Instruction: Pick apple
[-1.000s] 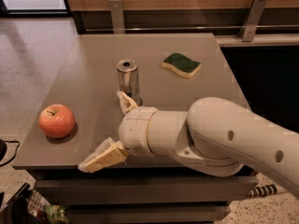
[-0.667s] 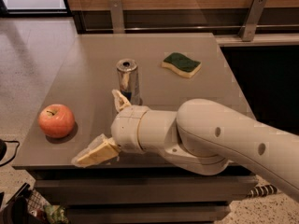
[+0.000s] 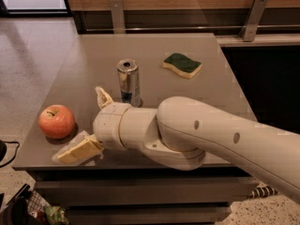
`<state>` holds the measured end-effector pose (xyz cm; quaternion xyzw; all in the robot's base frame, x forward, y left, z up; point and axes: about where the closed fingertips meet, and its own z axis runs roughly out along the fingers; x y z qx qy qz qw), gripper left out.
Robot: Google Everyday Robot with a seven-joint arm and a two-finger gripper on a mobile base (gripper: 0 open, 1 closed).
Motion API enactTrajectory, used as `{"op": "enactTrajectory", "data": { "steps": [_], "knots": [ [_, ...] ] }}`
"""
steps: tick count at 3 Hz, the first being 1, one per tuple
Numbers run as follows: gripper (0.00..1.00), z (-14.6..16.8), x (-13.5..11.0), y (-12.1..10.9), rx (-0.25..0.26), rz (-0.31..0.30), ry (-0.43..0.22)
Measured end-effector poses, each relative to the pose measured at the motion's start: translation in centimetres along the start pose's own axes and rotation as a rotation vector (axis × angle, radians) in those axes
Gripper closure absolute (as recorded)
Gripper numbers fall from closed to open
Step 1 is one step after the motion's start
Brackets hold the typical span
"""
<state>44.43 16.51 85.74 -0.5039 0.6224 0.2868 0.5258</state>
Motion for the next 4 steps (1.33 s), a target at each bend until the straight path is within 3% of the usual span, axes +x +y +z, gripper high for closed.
{"op": "enactTrajectory", "data": {
  "steps": [1,2,4],
  "knots": [
    [0.00,2.8,1.3,-6.2,0.062,0.041,-0.018],
    [0.00,7.3,6.1,-15.1,0.099,0.027,-0.011],
    [0.00,7.8,5.6,-16.1,0.089,0.027,-0.009]
  ]
}}
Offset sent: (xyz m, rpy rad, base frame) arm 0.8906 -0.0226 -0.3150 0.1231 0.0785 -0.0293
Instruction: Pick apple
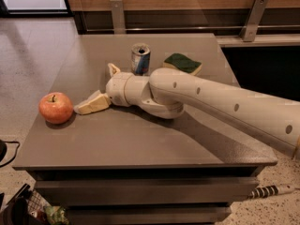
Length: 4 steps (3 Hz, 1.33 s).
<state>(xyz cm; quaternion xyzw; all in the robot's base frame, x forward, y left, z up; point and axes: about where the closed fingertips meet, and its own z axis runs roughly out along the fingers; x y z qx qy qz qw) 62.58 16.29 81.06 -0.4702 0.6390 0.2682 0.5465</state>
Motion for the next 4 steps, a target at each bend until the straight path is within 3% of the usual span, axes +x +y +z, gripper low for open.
{"op": "enactTrajectory", "data": {
  "steps": [4],
  "knots": [
    [0.00,-0.19,-0.74,-0.15,0.000,0.000,0.000]
  ]
}}
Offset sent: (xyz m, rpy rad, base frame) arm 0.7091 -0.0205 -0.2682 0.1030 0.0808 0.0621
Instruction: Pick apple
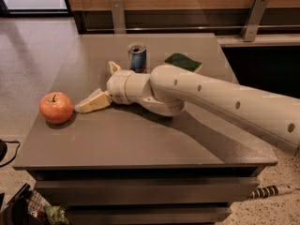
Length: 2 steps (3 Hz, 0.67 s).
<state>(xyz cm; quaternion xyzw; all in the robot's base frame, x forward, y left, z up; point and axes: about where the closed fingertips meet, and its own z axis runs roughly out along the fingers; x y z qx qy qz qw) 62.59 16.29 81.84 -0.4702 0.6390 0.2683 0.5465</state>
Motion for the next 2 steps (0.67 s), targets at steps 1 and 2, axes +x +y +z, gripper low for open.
{"op": "enactTrajectory", "data": {
  "steps": [1,2],
  "knots": [
    [0.00,0.00,0.00,0.00,0.000,0.000,0.000],
    [0.00,0.01,0.00,-0.01,0.000,0.000,0.000]
  ]
}}
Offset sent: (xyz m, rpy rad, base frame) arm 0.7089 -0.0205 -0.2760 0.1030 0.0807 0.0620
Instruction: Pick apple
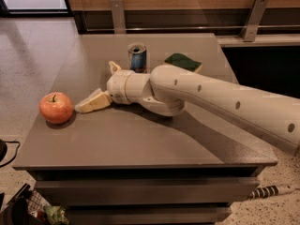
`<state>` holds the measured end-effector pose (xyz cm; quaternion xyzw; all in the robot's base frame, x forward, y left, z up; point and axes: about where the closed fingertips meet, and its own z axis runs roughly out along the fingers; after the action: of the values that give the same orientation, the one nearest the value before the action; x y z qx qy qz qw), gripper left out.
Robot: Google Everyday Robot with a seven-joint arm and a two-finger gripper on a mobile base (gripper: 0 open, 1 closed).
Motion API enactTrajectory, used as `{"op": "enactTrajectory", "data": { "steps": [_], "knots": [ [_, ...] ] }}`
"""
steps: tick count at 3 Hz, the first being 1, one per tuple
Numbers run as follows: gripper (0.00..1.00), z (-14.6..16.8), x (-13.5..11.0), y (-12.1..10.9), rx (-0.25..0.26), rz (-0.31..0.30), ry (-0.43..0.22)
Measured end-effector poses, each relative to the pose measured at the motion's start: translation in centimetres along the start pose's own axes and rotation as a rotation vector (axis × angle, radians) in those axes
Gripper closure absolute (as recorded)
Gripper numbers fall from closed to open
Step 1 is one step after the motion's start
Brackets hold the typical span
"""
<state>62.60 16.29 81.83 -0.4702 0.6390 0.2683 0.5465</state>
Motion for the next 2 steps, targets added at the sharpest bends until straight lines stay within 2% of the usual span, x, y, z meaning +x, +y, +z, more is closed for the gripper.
{"op": "enactTrajectory", "data": {
  "steps": [2],
  "knots": [
    [0.00,0.01,0.00,-0.01,0.000,0.000,0.000]
  ]
}}
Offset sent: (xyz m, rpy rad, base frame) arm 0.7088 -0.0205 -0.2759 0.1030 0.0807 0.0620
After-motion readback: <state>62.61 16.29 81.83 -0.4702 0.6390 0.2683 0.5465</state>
